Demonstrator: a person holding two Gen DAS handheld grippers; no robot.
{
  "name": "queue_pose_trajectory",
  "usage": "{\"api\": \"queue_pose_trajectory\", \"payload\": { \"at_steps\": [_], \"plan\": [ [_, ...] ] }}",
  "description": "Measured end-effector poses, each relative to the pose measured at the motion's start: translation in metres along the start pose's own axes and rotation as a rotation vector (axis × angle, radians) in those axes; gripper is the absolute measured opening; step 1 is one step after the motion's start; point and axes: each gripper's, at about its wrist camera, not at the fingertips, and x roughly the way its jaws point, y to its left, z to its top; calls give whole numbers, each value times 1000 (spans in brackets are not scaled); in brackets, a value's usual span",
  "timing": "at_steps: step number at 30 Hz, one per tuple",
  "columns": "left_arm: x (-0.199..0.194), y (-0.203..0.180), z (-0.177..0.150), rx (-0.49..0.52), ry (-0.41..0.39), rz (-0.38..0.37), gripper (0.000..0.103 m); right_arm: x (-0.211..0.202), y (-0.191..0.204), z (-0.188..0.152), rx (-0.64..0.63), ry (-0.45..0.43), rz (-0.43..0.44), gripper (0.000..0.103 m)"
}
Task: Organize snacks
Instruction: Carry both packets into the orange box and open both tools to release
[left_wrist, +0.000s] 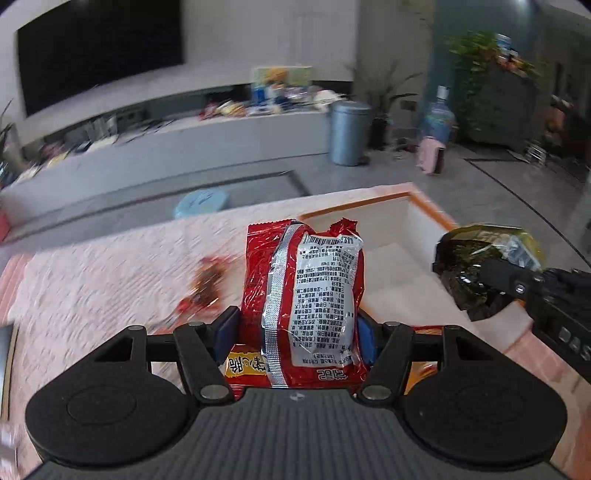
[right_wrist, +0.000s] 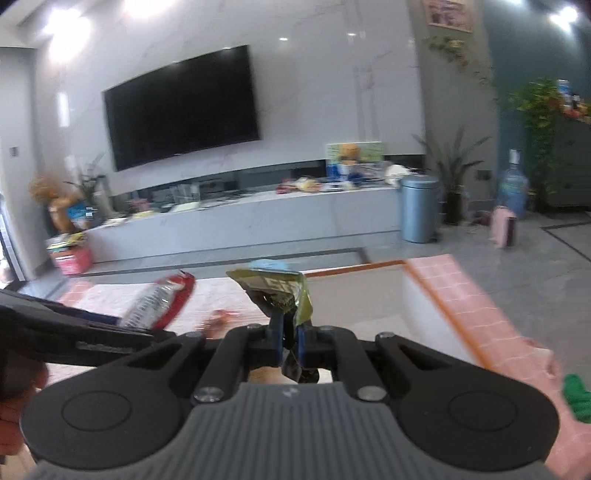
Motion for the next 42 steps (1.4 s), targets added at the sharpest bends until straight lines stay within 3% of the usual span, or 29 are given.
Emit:
{"api": "queue_pose_trajectory", "payload": {
  "at_steps": [8,16,25,35,42],
  "plan": [
    [36,-59,32,123,49,-120,73,8,-74,18,45,57,-86,0],
    [94,-102,36,266,194,-156,72,43,-115,16,-1,196,-120,0],
    [146,-113,29,378,354,-157,72,89,-127,-3,-59,373,-93,0],
    [176,-132,10,556,416,-109,72,122,-126,-15,-139,500,-69,0],
    [184,-139,5,575,453,-89,74,135,-130,-21,-137,553,-50,0]
  ]
}}
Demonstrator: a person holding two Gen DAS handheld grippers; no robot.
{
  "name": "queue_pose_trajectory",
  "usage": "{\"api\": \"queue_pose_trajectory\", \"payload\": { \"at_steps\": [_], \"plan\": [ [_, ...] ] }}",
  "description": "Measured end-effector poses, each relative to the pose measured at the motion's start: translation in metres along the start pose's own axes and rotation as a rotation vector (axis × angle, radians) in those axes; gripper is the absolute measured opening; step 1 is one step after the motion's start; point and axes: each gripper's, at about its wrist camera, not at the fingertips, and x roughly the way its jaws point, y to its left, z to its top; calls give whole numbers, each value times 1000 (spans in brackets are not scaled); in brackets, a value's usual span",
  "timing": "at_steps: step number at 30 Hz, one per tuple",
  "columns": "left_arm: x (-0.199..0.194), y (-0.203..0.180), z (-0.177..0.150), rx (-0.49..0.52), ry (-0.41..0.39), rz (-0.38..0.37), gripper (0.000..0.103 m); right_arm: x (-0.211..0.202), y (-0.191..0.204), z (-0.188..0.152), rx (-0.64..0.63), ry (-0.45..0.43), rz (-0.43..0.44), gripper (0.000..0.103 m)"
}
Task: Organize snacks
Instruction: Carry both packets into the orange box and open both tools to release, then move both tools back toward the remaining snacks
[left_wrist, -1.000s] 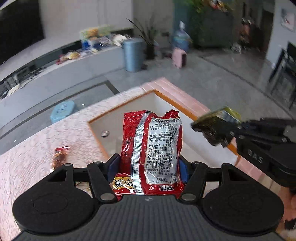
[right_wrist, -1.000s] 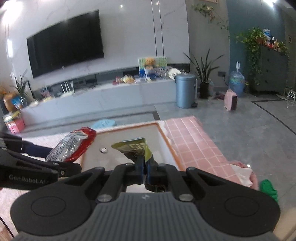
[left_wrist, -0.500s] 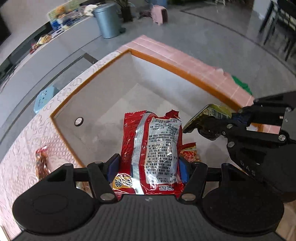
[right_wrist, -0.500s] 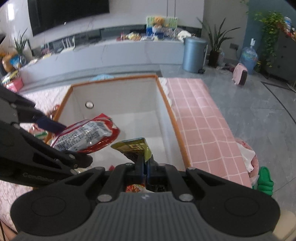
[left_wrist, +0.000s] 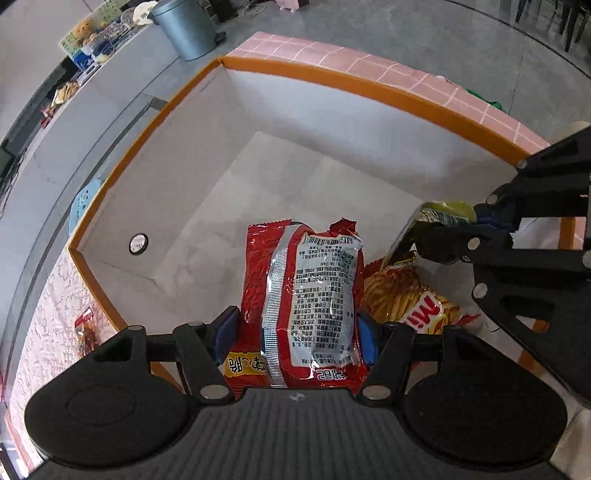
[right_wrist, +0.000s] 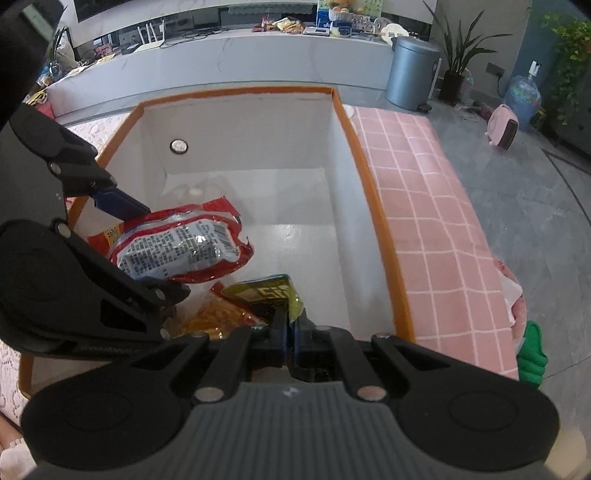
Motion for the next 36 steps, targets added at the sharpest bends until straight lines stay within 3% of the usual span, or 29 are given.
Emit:
{"api": "queue_pose_trajectory", "payload": {
  "at_steps": [6,18,21,23,25,34,36],
  "plan": [
    [1,-1,0,0,17,-3,82,3,-2,2,5,26,9,1],
    [-23,-7,-4,40,-33,41,85,-4,1,10,44,67,27,18],
    [-34,-6,-7,39,-48,58,85,-13,0,12,61,63,23,29],
    [-46,-5,-10,42,-74,91,85,-18,-3,17,74,54,16,41],
    [-59,-3,-13,42,-109,106,85,-26,-3,17,84,35,15,46],
    [-111,10,-47,-78,-305,133,84,-73,13,16,118,-126,-18,62],
    [-121,14,-57,-112,-351,120,80,-83,20,13,129,-164,-21,66]
  ]
}}
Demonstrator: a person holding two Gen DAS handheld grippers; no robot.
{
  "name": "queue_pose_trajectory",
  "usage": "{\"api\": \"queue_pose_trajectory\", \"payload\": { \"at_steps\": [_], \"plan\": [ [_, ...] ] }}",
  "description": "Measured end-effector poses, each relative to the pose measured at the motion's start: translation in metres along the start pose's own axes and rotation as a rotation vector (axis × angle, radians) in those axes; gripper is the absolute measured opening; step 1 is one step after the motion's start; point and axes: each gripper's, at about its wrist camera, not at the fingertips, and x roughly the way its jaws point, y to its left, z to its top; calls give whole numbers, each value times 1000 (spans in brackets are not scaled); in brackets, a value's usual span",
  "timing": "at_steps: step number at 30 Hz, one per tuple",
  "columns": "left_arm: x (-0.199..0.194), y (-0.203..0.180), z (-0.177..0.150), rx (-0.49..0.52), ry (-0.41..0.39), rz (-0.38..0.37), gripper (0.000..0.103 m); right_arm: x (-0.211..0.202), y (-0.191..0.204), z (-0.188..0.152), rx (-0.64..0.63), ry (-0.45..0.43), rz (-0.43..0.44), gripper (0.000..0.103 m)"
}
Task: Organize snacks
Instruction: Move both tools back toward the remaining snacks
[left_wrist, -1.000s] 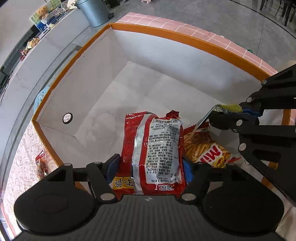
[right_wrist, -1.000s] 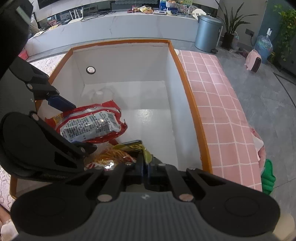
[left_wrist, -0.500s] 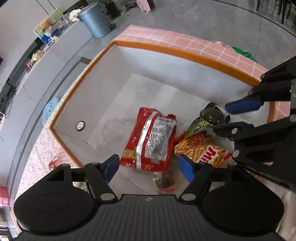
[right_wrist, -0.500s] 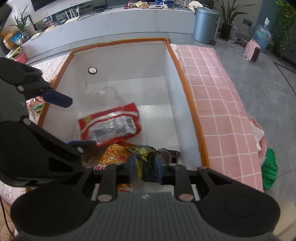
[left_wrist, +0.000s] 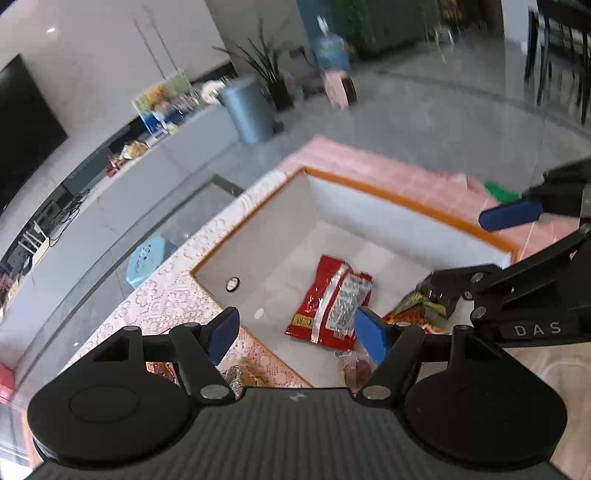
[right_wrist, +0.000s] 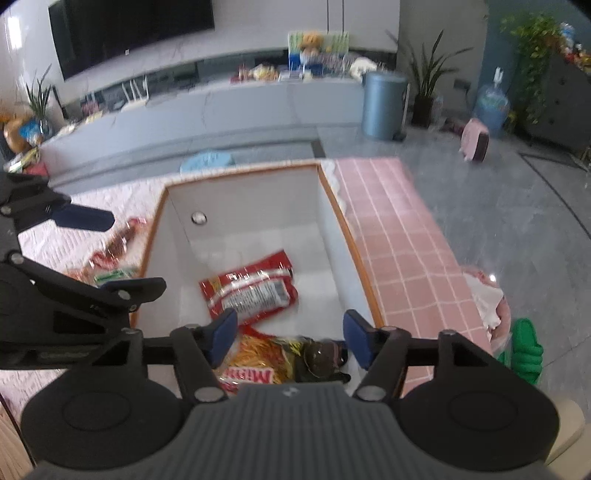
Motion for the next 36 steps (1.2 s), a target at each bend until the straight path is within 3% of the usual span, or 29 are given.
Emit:
{"api": "queue_pose_trajectory", "payload": {
  "at_steps": [5,8,14,19,23,30,36],
  "plan": [
    [-40,27,-19,-167,-131,-82,79,-24,18,-9,26,-78,4,73],
    [-64,41,-33,-251,-207,-87,79,-38,35,-17,44,-121,23,76],
    [-100,55,-67,-319,-301,72,79,-62,68,-40,77,-224,25,82],
    [-109,60,-94,-355,-279,186,79,-74,95,-64,96,-307,32,84],
    [-110,69,-118,-415,-246,199,78,-73,119,-83,109,-354,22,84],
    [-99,82,-160,-517,-192,222,77,-54,163,-107,4,-326,7,84],
    [-91,89,-194,-557,-108,165,68,-31,179,-117,-26,-264,-8,84]
  ]
}}
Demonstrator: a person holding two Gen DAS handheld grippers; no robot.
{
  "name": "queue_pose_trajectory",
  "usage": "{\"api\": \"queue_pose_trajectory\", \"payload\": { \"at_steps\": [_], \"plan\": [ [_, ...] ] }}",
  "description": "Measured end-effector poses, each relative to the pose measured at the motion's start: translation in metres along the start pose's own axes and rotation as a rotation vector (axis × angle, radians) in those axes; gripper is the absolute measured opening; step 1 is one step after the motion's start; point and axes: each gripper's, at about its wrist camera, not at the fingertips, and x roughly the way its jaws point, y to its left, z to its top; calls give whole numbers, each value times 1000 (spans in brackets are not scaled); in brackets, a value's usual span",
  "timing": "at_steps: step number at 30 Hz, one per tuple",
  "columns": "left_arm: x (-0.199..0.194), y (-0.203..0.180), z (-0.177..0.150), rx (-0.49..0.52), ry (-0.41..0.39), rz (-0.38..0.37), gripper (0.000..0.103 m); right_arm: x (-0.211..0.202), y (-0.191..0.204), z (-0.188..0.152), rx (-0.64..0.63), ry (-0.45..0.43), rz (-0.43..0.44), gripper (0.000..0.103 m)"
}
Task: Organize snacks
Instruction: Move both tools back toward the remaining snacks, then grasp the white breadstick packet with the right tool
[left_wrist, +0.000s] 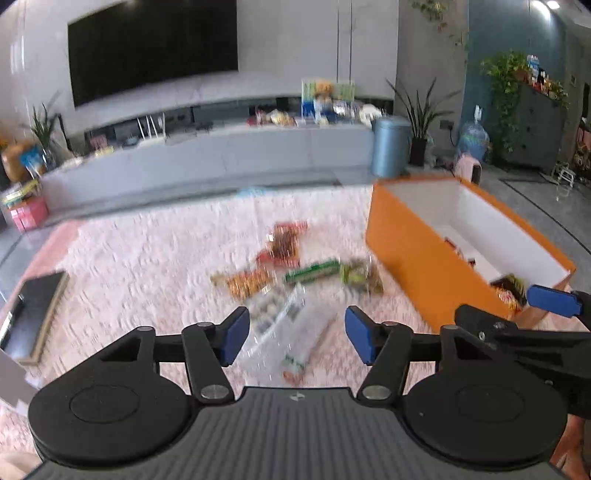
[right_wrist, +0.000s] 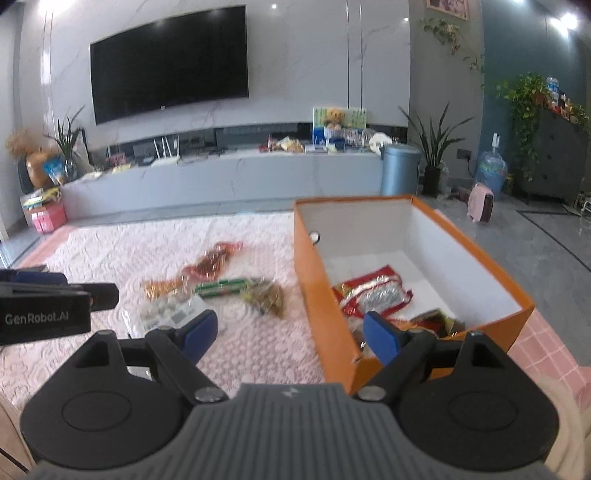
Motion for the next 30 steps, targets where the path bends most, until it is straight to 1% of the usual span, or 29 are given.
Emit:
{"api": "queue_pose_trajectory", "payload": {
  "at_steps": [5,7,9,11,12,13,14,16,18,20,21,23,26,28,29,30],
  "plan": [
    [16,11,-13,-34,90,-53,67,18,4,-9,2,60,20,84],
    [20,14,-17,-40,111,-64,67,26,5,-12,-4,79,25,83],
    [25,15,-19,-39,122,-67,70,35,7,-16,-14,96,30,80],
    [29,16,-21,-27,133,-74,75,43,10,-19,-30,112,27,71],
    [32,15,-20,-22,138,-75,75,47,11,-20,-37,122,29,70],
    [35,16,-20,-17,148,-75,75,52,12,-20,-40,131,34,67],
    [38,17,-19,-17,158,-70,75,56,12,-20,-40,137,39,65],
    [48,19,-15,-17,175,-68,75,64,13,-20,-38,148,53,64],
    [58,22,-8,-5,206,-81,75,72,15,-19,-39,158,71,64],
    [66,25,-3,24,204,-90,75,77,19,-18,-50,153,90,61],
    [70,27,1,35,207,-81,75,80,22,-16,-62,150,112,61],
    [80,33,8,18,224,-82,75,88,27,-13,-63,162,145,60],
    [93,47,17,-44,239,-77,75,100,36,-9,-50,175,174,60],
    [101,54,21,-46,245,-63,75,110,39,-7,-15,197,197,60],
    [105,57,22,-40,255,-60,73,114,41,-6,5,209,207,61],
    [109,60,22,-31,272,-60,66,119,43,-6,27,220,213,61]
  ]
}}
